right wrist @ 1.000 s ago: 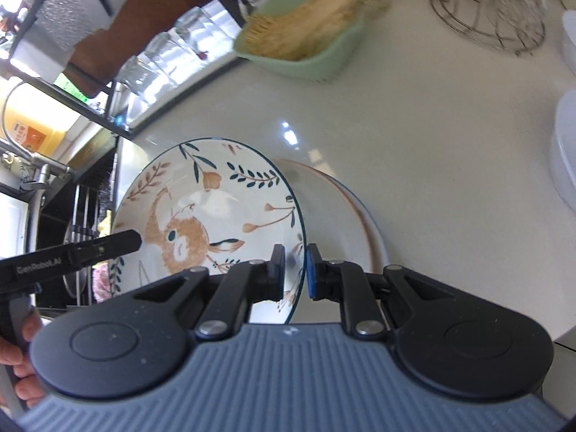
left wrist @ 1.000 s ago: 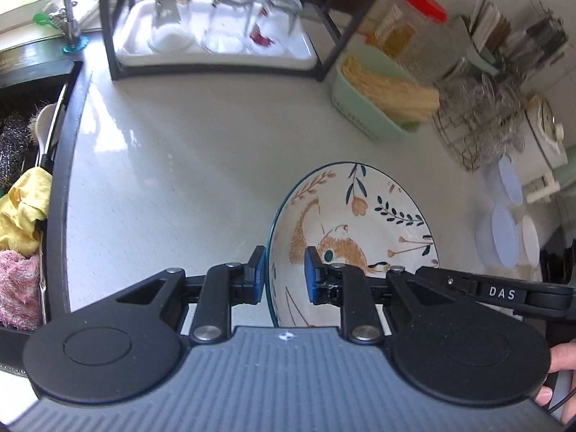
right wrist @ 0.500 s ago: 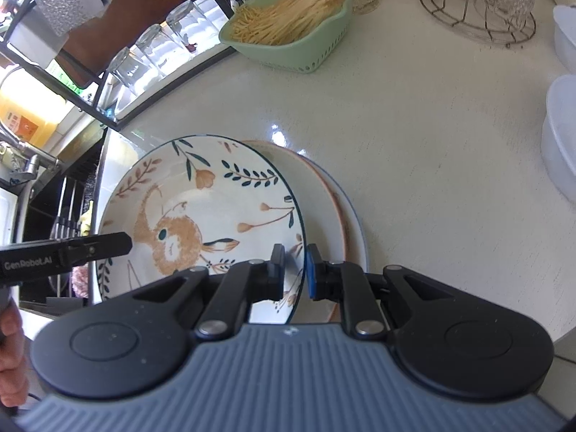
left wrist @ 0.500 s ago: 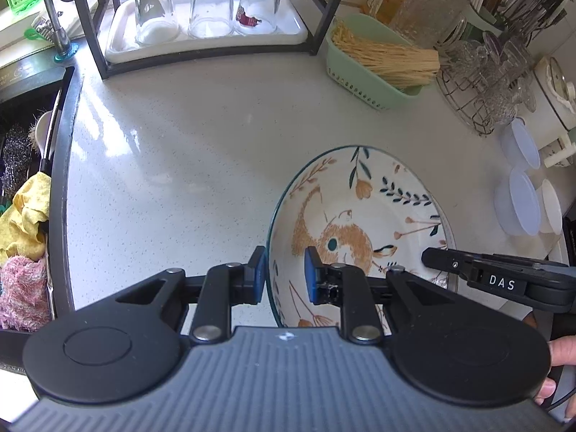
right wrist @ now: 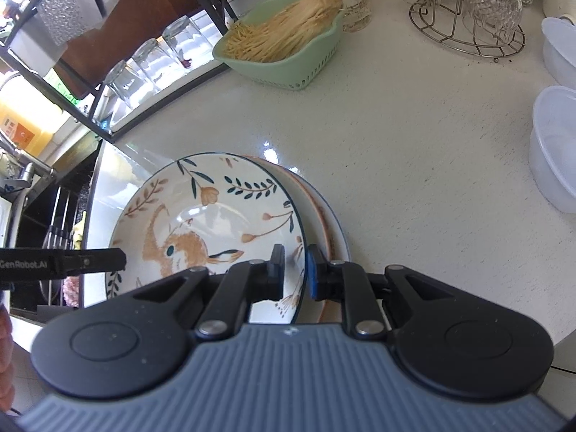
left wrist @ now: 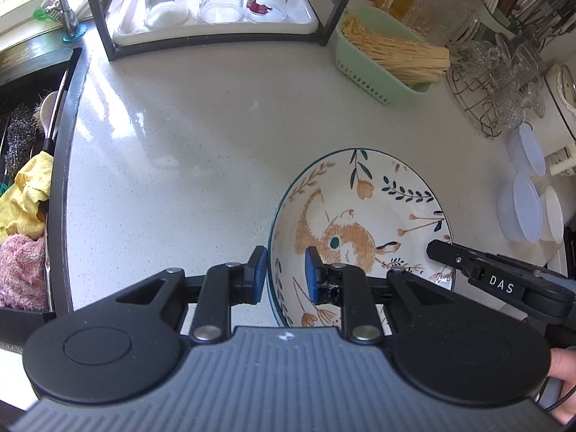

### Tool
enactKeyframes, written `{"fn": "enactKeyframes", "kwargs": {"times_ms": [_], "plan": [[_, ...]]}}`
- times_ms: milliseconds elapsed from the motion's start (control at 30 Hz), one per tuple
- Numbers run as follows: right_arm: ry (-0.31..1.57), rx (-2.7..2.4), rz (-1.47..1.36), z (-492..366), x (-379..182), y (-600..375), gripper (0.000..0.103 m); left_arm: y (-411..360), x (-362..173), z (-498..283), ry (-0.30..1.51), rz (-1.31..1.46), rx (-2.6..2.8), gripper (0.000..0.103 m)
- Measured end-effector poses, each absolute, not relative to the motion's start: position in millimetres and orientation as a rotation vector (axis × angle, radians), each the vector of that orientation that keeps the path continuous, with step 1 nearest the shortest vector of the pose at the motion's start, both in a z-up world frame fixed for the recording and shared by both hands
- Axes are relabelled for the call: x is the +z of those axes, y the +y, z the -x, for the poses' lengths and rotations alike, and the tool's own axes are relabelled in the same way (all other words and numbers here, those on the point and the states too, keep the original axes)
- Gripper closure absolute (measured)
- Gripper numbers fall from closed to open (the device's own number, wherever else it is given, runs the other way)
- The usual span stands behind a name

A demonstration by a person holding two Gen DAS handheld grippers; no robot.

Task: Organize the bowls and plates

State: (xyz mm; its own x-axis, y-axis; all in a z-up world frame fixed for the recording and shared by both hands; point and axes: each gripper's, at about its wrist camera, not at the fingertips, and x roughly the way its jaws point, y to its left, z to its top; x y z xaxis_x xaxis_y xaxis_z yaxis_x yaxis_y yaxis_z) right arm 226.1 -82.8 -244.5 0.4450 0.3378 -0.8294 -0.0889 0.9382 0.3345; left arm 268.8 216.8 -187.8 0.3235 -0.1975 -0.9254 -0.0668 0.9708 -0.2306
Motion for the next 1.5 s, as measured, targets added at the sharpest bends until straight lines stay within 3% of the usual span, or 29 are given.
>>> {"fn": "enactKeyframes", "kwargs": {"times_ms": [867,1500], "plan": [[1.003,0.322,-0.166,-207.3,-230.9,-97.6,0.086,185.8,-153.9,-250.9,1.184,0.257,-0.064,0.078],[0.761,0.326,-0.236,-187.3,-131.7,-116.0,0.086,168.9,-86.5,-227.2,0.976,0.301,-0.125,0.078]]}}
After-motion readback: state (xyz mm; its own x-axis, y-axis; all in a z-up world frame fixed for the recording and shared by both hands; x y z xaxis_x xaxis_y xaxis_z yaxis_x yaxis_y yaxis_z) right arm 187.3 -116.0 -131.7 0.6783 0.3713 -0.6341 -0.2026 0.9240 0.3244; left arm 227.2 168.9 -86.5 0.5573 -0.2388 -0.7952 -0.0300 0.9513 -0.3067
